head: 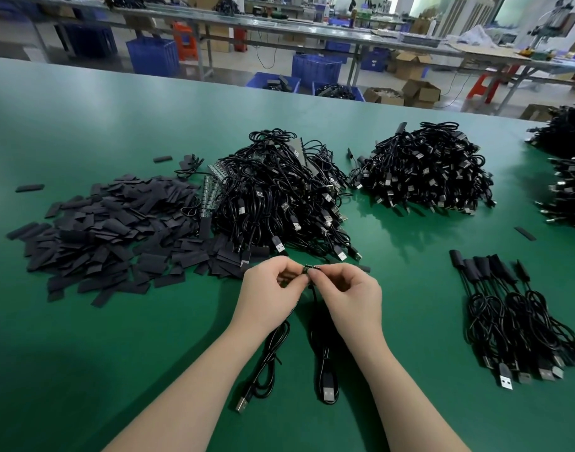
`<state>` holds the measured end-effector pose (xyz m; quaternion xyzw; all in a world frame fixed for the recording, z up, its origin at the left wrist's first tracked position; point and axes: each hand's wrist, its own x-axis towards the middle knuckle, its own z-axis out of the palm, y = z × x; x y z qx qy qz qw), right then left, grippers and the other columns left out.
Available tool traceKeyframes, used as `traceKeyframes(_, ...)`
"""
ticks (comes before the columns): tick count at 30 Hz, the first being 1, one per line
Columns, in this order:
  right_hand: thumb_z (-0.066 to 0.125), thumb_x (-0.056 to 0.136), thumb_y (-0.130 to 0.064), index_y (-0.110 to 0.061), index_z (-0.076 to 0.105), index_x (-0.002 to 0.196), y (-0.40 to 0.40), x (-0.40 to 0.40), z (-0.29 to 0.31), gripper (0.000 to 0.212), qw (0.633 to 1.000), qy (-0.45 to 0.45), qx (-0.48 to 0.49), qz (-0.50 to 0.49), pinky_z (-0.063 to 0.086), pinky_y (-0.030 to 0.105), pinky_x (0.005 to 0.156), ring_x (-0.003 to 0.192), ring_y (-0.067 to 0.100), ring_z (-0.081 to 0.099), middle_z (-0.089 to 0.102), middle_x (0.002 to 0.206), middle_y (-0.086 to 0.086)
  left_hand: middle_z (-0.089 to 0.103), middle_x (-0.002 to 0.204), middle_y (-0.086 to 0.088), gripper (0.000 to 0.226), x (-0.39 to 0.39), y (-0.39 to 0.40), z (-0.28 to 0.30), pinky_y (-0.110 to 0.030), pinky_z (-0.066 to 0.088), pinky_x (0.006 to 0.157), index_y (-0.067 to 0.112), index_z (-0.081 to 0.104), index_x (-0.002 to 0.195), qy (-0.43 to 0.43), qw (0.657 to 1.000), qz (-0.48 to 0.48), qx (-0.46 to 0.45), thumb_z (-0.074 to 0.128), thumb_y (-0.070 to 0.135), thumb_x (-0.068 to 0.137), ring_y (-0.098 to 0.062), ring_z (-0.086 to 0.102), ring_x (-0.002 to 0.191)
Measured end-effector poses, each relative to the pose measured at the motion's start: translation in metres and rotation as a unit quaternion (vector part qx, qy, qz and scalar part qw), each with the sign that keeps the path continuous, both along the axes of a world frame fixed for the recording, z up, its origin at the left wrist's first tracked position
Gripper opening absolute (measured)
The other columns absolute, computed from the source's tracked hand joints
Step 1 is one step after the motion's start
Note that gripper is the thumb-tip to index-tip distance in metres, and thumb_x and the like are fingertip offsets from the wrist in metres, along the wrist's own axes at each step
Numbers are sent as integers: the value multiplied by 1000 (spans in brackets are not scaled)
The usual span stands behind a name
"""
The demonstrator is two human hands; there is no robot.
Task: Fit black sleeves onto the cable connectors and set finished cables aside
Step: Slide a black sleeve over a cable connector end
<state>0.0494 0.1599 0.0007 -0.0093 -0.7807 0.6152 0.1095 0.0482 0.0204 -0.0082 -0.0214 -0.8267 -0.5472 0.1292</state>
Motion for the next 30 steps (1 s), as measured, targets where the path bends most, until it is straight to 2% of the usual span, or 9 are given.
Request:
traceKeyframes(5,79,82,-15,-23,73,73,-4,-1,-3,13,999,22,20,-21,46,10,63,66,0,64,72,72,-15,66,71,13,16,-1,4,0,-7,46,64,25,66,73,-5,1000,23,-9,75,15,82,4,61,69)
traceKeyframes(8,79,82,-17,-25,73,74,-1,-2,-3,13,999,5,-30,-32,48,11,64,68,1,65,73,73,-11,67,75,14,19,0,3,1,-6,46,67,32,65,76,-5,1000,16,5,76,19,83,5,62,74)
traceKeyframes(10,77,85,-18,-23,72,77,3,-3,-3,10,995,0,-84,-48,51,15,67,71,7,67,73,75,-6,67,78,15,12,2,2,2,-8,47,69,33,68,88,-6,1000,6,3,74,23,85,4,61,78)
traceKeyframes(14,69,91,-17,-20,68,86,9,-1,1,6,984,14,-159,-85,52,18,62,66,6,65,69,73,-12,64,86,17,30,5,2,2,-16,49,75,34,64,119,-3,999,-7,-38,66,28,90,0,59,84)
traceKeyframes(18,64,95,-16,-20,64,89,15,6,17,7,975,71,-165,-128,53,24,61,65,18,67,65,77,-10,58,108,17,32,7,2,4,-4,40,75,32,62,124,21,998,12,-66,63,27,92,5,54,91)
traceKeyframes(20,64,96,-16,-24,64,90,13,11,33,10,971,132,-141,-145,54,29,65,69,22,66,65,83,-4,58,112,14,28,9,0,9,-6,42,80,29,63,123,53,996,28,-62,59,26,95,4,55,93)
traceKeyframes(24,67,93,-12,-28,67,90,-10,19,74,17,960,234,-110,-104,52,24,68,73,14,66,68,84,-9,57,114,18,29,14,-1,22,-27,45,96,21,64,121,196,974,95,-54,50,29,98,2,53,109)
traceKeyframes(27,69,91,-11,-27,68,87,-33,18,95,17,960,198,-195,-29,53,20,64,74,19,72,71,82,-3,60,122,2,38,18,-3,28,-34,38,102,14,61,124,288,942,140,-98,49,34,94,-5,49,121)
traceKeyframes(30,67,93,-11,-22,65,87,-47,14,93,13,961,105,-255,13,53,21,62,72,19,73,71,78,0,59,126,-7,48,22,-5,32,-37,35,100,15,54,131,346,888,193,-233,58,39,90,-21,51,123)
